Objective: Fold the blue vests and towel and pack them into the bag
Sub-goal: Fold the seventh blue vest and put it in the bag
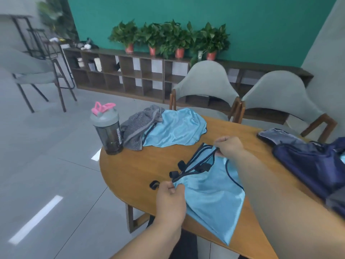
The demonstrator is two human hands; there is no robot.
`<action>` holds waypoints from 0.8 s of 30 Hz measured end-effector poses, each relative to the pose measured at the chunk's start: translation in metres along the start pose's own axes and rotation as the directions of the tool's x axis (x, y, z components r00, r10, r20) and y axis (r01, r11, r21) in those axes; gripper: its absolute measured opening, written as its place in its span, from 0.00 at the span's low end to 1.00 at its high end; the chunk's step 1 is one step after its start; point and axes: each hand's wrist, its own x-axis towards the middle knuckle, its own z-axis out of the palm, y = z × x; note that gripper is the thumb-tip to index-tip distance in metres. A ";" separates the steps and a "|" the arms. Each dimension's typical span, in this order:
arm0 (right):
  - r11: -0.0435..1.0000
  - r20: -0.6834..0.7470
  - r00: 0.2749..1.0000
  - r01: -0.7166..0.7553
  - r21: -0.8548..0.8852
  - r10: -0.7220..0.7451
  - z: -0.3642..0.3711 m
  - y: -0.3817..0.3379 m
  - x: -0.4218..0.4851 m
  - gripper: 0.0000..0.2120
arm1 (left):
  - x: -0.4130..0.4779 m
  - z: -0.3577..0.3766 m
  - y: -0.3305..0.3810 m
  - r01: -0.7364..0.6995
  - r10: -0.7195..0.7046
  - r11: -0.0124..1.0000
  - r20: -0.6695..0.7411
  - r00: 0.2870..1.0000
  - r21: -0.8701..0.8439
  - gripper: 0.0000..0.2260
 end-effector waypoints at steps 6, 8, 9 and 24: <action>0.981 0.010 0.982 0.190 -0.051 -0.189 0.020 0.029 -0.006 0.05 | 0.034 -0.013 -0.009 0.083 -0.085 0.996 -0.070 0.994 -0.027 0.07; 0.950 0.004 0.958 0.284 -0.129 -0.285 0.015 0.039 -0.012 0.09 | 0.046 -0.012 -0.006 0.090 -0.094 0.994 -0.085 0.992 -0.054 0.03; 0.930 -0.008 0.944 0.322 -0.174 -0.329 0.012 0.043 -0.014 0.11 | 0.053 -0.012 -0.004 0.089 -0.093 0.995 -0.092 0.991 -0.053 0.03; 0.512 -0.044 0.917 0.182 -0.840 -0.397 -0.039 0.113 -0.066 0.25 | 0.113 0.041 0.007 -0.487 0.465 0.722 0.176 0.868 0.492 0.11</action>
